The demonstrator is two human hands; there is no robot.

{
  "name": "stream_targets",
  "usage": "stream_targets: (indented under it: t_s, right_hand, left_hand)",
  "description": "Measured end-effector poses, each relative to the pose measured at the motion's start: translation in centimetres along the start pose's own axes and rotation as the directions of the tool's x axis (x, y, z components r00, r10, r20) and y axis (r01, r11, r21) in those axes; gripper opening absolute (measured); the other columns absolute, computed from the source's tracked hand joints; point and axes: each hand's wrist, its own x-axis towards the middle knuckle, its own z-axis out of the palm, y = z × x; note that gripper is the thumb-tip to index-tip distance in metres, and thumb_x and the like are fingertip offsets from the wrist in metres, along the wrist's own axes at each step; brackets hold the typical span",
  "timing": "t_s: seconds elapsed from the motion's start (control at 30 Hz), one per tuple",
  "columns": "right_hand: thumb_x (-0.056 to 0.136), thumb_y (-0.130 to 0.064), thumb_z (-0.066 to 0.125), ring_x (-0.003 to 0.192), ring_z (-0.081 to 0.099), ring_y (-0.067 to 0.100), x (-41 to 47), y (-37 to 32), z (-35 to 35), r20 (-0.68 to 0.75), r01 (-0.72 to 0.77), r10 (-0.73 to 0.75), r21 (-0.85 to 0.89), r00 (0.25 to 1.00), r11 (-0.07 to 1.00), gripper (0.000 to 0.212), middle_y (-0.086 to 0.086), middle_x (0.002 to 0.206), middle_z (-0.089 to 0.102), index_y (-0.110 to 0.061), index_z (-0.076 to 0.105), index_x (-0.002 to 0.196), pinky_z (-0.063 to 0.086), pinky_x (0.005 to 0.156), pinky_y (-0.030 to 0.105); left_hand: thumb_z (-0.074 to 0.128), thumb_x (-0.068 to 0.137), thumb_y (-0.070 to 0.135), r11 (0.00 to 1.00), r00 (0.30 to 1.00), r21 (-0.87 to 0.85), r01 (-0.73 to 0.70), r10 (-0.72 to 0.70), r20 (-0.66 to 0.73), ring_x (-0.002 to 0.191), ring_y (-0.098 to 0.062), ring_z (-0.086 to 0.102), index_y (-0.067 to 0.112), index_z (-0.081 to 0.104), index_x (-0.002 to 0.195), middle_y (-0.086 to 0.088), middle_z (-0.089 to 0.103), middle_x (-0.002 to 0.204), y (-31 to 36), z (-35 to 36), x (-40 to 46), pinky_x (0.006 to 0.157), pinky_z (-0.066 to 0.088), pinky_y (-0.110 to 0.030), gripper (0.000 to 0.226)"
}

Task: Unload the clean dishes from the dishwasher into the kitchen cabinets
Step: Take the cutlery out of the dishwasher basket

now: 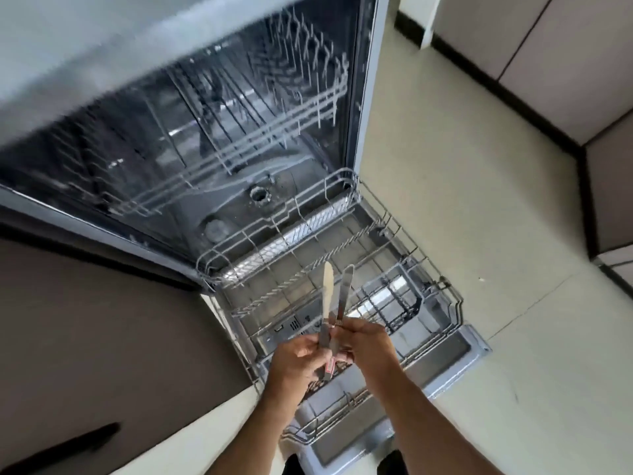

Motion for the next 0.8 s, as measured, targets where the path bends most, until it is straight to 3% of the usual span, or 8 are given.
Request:
stream_targets:
  t_s: [0.13,0.23,0.33,0.4,0.57,0.67,0.73,0.8]
  right_hand:
    - [0.09,-0.002,0.063,0.084,0.074,0.029,-4.9,-5.8,0.1,0.056,0.037,-0.032,-0.087,0.998,0.996,0.017,0.011,0.089,0.077,-0.009,0.078,0.091,0.059,0.081,0.042]
    - [0.091,-0.006,0.063,0.087,0.075,0.026,-8.9,-9.7,0.5,0.046,0.089,-0.082,-0.16,0.996,0.983,0.015,0.007,0.088,0.078,-0.011,0.078,0.093,0.057,0.089,0.045]
    - [0.091,-0.008,0.065,0.087,0.075,0.023,-12.8,-13.1,1.1,0.068,0.136,-0.124,-0.204,0.99,0.97,0.015,0.005,0.089,0.078,-0.013,0.078,0.096,0.058,0.089,0.045]
    - [0.091,-0.01,0.065,0.087,0.075,0.023,-15.0,-14.8,1.5,0.086,0.159,-0.143,-0.233,0.986,0.959,0.014,0.004,0.09,0.078,-0.014,0.077,0.098,0.058,0.088,0.043]
    - [0.089,-0.01,0.069,0.084,0.075,0.017,-19.4,-18.5,2.3,0.142,0.216,-0.177,-0.339,0.974,0.916,0.01,0.001,0.088,0.078,-0.011,0.076,0.097,0.059,0.074,0.027]
    - [0.089,-0.008,0.069,0.079,0.075,0.012,-21.3,-20.6,3.0,0.195,0.256,-0.191,-0.405,0.962,0.878,0.011,0.001,0.088,0.078,-0.01,0.075,0.098,0.057,0.064,0.019]
    - [0.088,-0.006,0.069,0.081,0.075,0.016,-22.2,-21.7,3.5,0.241,0.279,-0.192,-0.405,0.951,0.871,0.01,0.003,0.088,0.078,-0.009,0.076,0.096,0.061,0.072,0.028]
    - [0.087,-0.007,0.071,0.081,0.075,0.017,-23.1,-22.7,4.2,0.291,0.318,-0.203,-0.437,0.935,0.841,0.01,0.002,0.087,0.078,-0.008,0.076,0.096,0.061,0.08,0.036]
  left_hand:
    - [0.064,0.086,-0.008,0.997,1.0,-0.08,-0.023,0.024,0.011,0.076,-0.026,0.074,-0.005,0.07,0.096,-0.029,0.072,0.088,6.5,1.0,-5.2,0.059,0.054,-0.03,0.011]
    - [0.063,0.087,-0.008,0.997,0.998,-0.059,-0.058,0.057,-0.009,0.079,-0.027,0.075,-0.003,0.068,0.096,-0.019,0.075,0.085,10.3,1.7,-8.9,0.07,0.054,-0.04,0.011]
    - [0.067,0.086,-0.004,0.997,0.996,-0.046,-0.058,0.054,-0.072,0.08,-0.025,0.075,-0.003,0.068,0.102,-0.014,0.076,0.087,13.1,1.8,-12.1,0.07,0.06,-0.037,0.015]
    - [0.069,0.085,-0.002,0.997,0.994,-0.067,-0.044,0.037,-0.104,0.084,-0.028,0.074,-0.001,0.068,0.103,-0.015,0.076,0.091,14.3,1.9,-13.8,0.079,0.06,-0.046,0.017]
    - [0.069,0.086,0.0,0.991,0.986,-0.107,-0.076,0.058,-0.159,0.09,-0.033,0.073,0.006,0.073,0.101,-0.014,0.076,0.094,16.6,1.7,-17.9,0.086,0.057,-0.052,0.016]
    - [0.069,0.086,0.001,0.986,0.977,-0.131,-0.106,0.079,-0.197,0.088,-0.032,0.072,0.006,0.073,0.1,-0.014,0.075,0.095,17.9,1.4,-20.0,0.08,0.06,-0.047,0.016]
    - [0.07,0.085,0.0,0.977,0.97,-0.162,-0.137,0.099,-0.222,0.085,-0.031,0.073,0.004,0.072,0.101,-0.015,0.075,0.094,18.8,1.1,-21.2,0.074,0.06,-0.042,0.017]
    - [0.07,0.085,0.0,0.969,0.959,-0.172,-0.177,0.13,-0.251,0.083,-0.031,0.073,0.003,0.071,0.102,-0.016,0.075,0.093,19.4,0.8,-22.6,0.077,0.06,-0.047,0.017]
